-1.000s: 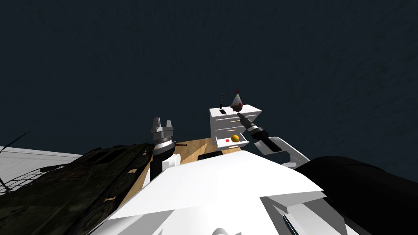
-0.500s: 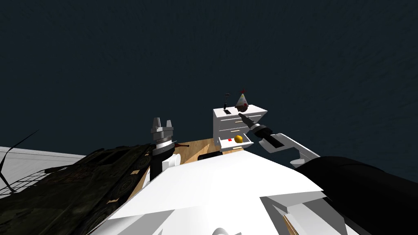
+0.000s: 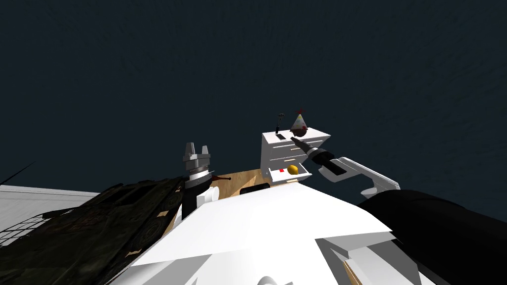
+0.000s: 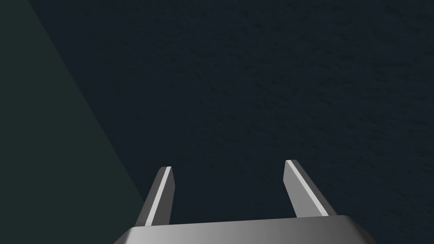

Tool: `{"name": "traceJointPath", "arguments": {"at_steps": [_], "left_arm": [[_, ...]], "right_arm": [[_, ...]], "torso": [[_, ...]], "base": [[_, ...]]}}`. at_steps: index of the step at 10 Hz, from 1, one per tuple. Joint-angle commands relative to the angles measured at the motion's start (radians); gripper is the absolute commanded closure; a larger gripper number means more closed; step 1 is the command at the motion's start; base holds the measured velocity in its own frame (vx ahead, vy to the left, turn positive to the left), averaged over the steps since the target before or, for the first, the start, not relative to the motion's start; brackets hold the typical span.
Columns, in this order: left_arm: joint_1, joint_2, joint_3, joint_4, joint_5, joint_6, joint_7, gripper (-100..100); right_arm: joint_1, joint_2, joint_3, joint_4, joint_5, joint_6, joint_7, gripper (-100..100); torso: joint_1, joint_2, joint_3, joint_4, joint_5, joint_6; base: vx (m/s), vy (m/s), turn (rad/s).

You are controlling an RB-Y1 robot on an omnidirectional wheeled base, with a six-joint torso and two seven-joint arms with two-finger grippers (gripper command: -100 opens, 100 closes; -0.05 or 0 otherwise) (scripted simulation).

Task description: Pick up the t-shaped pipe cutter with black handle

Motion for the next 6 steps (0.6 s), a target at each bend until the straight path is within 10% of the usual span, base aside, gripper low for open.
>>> {"name": "traceJointPath", "arguments": {"at_steps": [1, 6], "left_arm": [[0.000, 0.000, 0.000, 0.000, 0.000, 0.000, 0.000, 0], [0.000, 0.000, 0.000, 0.000, 0.000, 0.000, 0.000, 0]], "right_arm": [[0.006, -0.050, -0.012, 0.009, 0.015, 0.032, 0.000, -100], [0.011, -0.187, -0.041, 0.054, 0.047, 0.088, -0.005, -100]], "torso": [[0.000, 0.000, 0.000, 0.000, 0.000, 0.000], [-0.001, 0.001, 0.000, 0.000, 0.000, 0.000]], "base": [[0.084, 0.123, -0.029], [0.101, 0.113, -0.039]]}}
